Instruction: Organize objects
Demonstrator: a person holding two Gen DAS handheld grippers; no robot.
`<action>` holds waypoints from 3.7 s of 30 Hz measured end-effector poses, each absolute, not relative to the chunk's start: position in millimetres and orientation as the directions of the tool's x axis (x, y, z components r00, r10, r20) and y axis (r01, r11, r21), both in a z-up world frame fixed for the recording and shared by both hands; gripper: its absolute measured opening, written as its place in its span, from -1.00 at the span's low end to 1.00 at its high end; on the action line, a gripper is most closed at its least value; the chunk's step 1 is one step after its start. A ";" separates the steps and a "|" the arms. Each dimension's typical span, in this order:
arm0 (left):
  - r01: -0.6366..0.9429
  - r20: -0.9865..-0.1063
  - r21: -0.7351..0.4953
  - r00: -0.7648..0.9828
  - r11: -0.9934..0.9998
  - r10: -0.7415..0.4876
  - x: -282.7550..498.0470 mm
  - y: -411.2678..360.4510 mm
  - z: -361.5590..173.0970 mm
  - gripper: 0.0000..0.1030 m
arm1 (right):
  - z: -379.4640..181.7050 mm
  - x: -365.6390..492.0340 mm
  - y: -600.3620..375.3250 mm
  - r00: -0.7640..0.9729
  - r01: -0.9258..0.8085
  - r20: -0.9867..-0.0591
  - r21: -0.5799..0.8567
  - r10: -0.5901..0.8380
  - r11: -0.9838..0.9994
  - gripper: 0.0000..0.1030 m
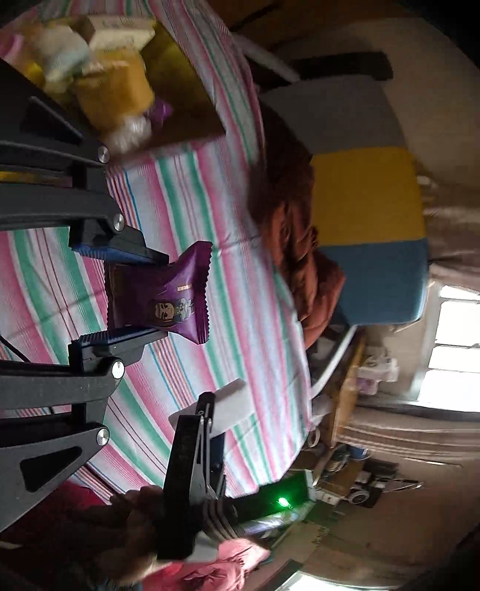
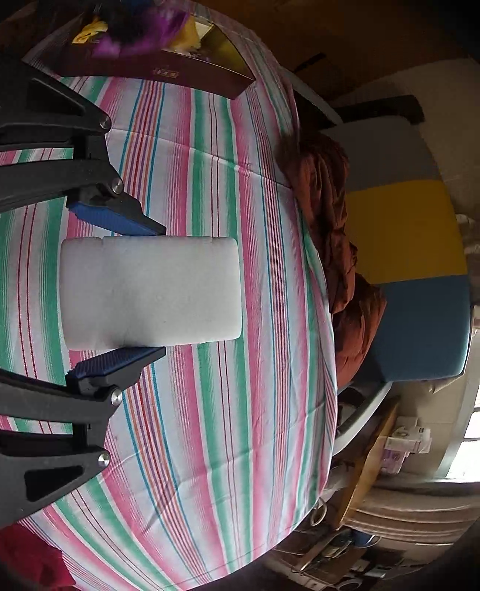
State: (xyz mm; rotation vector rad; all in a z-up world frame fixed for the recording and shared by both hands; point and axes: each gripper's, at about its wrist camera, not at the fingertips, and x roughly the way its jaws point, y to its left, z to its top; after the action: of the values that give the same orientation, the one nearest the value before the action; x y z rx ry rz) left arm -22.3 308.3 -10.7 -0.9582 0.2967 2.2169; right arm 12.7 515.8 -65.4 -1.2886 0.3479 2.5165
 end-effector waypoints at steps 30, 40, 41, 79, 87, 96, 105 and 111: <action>-0.429 -0.667 -0.094 -0.643 -0.899 0.376 -23.6 116.4 -8.2 -0.40 | -12.6 -12.8 323.8 -0.650 0.040 -0.748 0.137 -0.130 -0.990 0.11; -0.306 -0.702 -0.158 -0.634 -0.939 0.325 -26.4 44.2 -33.6 -0.40 | -11.0 -46.9 237.9 -0.607 0.217 -0.742 0.189 -0.284 -0.958 0.11; -0.303 -0.706 -0.157 -0.631 -0.940 0.321 -25.9 42.6 -36.4 -0.40 | -11.5 -54.2 229.4 -0.601 0.232 -0.743 0.191 -0.295 -0.954 0.11; -0.256 -0.687 -0.085 -0.685 -0.963 0.243 -36.5 56.2 -38.9 0.33 | -29.5 -85.7 206.3 -0.595 0.168 -0.764 0.185 -0.249 -0.968 0.15; -0.229 -0.634 -0.037 -0.747 -0.973 0.200 -18.2 50.5 -17.2 0.76 | -26.3 -47.5 208.2 -0.657 0.112 -0.739 0.100 -0.149 -0.989 0.25; -0.184 -0.598 -0.016 -0.786 -0.983 0.157 -1.6 46.6 0.2 0.99 | -24.7 -4.5 213.0 -0.718 -0.002 -0.696 0.041 -0.028 -0.999 0.38; -0.136 -0.589 0.027 -0.802 -0.990 0.094 11.6 54.7 5.6 0.99 | -26.3 10.4 213.5 -0.725 -0.025 -0.689 0.037 -0.007 -0.999 0.39; -0.140 -0.588 -0.002 -0.801 -0.990 0.115 16.5 53.8 10.5 0.99 | -25.2 13.9 212.5 -0.729 -0.025 -0.684 0.039 -0.008 -0.999 0.39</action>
State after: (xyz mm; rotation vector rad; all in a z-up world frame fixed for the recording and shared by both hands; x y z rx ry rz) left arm 16.5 53.8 10.5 -0.9292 0.0624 2.8591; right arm 13.9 212.5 -25.2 -1.1525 0.0715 2.9118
